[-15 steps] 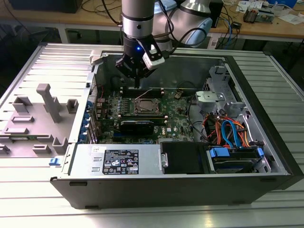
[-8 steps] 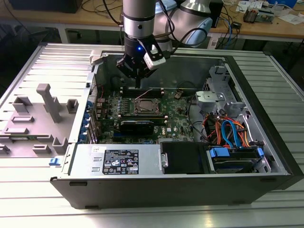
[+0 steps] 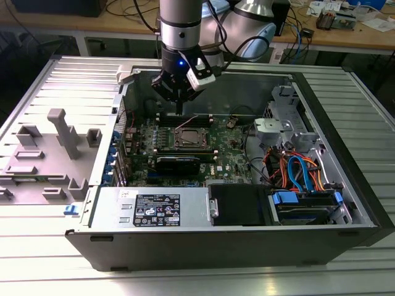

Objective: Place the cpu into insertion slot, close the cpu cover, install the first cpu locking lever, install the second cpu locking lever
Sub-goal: 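Install the first cpu locking lever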

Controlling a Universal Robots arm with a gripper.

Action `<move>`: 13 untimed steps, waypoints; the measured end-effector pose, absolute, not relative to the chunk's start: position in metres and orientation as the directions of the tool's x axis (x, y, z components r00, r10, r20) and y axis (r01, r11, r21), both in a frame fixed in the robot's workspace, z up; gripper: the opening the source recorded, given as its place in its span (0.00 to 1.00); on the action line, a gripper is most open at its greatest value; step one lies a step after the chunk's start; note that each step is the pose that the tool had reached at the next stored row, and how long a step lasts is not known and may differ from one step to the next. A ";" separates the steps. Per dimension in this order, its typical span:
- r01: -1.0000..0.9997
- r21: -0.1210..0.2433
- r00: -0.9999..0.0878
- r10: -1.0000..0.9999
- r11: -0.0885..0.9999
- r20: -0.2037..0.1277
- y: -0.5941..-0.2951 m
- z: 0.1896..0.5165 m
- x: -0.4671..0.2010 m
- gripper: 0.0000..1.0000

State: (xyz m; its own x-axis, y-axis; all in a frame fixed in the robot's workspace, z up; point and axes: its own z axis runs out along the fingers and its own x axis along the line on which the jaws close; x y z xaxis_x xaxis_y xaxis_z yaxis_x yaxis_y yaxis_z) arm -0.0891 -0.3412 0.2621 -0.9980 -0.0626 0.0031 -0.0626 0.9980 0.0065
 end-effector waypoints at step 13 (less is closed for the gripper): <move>-0.069 0.005 -0.998 -0.069 0.998 -0.007 -0.340 0.247 -0.078 0.11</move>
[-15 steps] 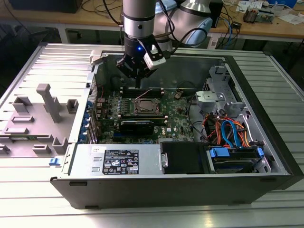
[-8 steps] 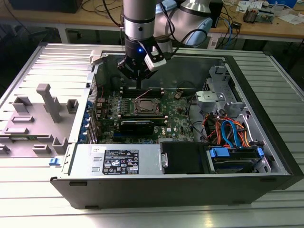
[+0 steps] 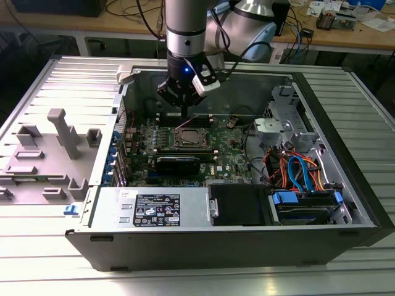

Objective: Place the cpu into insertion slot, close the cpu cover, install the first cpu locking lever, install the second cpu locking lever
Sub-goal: 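Install the first cpu locking lever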

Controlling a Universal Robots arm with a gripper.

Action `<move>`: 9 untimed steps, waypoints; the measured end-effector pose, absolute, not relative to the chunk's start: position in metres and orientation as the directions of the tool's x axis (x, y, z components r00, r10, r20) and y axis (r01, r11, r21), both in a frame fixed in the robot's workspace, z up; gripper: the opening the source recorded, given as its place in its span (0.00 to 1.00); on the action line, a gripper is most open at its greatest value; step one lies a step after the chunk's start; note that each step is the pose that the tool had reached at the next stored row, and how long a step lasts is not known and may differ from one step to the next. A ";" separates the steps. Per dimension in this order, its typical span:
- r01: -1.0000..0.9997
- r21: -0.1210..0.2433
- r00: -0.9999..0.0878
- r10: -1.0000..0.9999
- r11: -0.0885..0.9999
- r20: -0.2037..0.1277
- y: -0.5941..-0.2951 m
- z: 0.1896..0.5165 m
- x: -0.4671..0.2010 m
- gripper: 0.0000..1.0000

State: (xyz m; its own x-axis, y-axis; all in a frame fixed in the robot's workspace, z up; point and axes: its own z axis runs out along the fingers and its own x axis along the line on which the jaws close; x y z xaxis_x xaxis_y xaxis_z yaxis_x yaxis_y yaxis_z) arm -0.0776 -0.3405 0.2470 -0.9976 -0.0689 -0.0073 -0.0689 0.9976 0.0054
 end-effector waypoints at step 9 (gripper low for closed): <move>-0.065 0.005 -0.998 -0.065 0.998 -0.007 -0.337 0.242 -0.074 0.11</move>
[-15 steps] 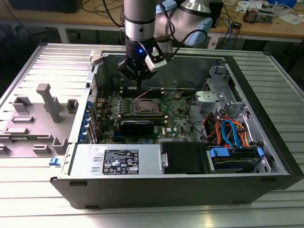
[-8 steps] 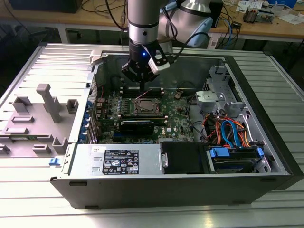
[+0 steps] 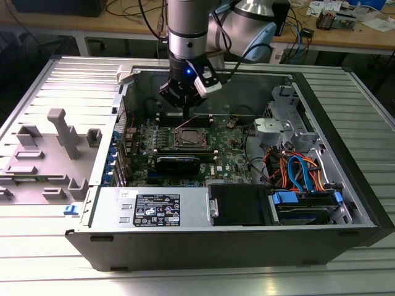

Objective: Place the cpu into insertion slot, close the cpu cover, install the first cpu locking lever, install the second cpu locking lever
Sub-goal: 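Install the first cpu locking lever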

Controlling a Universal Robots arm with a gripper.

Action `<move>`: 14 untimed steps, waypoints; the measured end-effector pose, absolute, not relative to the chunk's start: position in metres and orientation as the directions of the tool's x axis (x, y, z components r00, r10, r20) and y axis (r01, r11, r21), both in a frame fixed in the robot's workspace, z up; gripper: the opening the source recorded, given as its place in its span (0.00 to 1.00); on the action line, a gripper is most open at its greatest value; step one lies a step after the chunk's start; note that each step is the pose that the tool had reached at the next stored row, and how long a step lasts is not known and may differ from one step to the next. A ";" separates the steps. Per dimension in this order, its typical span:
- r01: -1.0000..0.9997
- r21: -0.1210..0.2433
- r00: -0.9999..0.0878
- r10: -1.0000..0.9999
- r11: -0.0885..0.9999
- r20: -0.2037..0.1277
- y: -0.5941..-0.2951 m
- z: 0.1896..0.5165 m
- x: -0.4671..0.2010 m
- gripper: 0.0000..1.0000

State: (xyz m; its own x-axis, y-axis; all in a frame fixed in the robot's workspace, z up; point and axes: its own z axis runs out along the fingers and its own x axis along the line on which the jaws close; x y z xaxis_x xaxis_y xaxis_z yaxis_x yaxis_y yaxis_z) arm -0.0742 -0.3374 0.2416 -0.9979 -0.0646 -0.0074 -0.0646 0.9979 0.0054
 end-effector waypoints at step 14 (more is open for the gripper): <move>-0.054 0.005 -0.999 -0.054 0.999 -0.007 -0.333 0.235 -0.070 0.11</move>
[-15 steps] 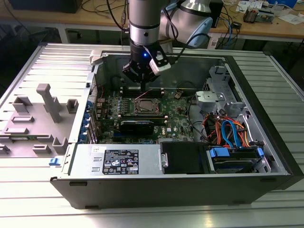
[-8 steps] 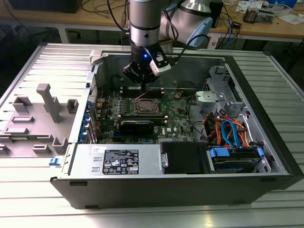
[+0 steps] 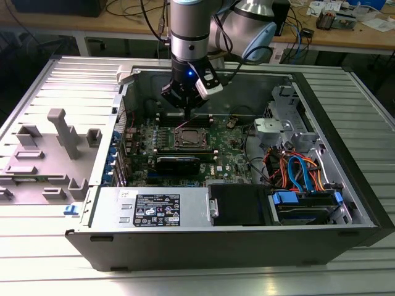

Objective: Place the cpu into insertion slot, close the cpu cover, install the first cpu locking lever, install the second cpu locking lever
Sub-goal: 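Install the first cpu locking lever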

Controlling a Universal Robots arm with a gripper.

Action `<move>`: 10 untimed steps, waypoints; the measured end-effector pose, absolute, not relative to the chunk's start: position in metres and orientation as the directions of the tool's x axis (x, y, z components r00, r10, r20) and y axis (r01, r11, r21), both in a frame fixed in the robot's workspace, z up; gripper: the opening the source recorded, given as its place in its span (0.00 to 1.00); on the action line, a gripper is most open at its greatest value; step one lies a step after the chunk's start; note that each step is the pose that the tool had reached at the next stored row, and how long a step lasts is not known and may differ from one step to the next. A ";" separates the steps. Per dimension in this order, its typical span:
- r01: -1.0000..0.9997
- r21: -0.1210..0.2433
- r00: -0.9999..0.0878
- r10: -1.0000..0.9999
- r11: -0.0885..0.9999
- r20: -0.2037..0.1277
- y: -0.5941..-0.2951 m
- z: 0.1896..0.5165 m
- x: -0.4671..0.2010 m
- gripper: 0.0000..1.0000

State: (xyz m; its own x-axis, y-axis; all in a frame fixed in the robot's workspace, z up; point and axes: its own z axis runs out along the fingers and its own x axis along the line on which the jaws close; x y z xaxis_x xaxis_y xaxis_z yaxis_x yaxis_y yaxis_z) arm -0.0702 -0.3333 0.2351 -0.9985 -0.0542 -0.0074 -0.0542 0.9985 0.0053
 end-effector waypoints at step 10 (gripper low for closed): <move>-0.054 0.005 -0.999 -0.054 0.999 -0.007 -0.333 0.234 -0.069 0.11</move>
State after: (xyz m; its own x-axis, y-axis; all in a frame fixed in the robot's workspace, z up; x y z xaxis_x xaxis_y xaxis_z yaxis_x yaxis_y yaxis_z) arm -0.0688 -0.3327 0.2335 -0.9985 -0.0535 -0.0075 -0.0536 0.9985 0.0055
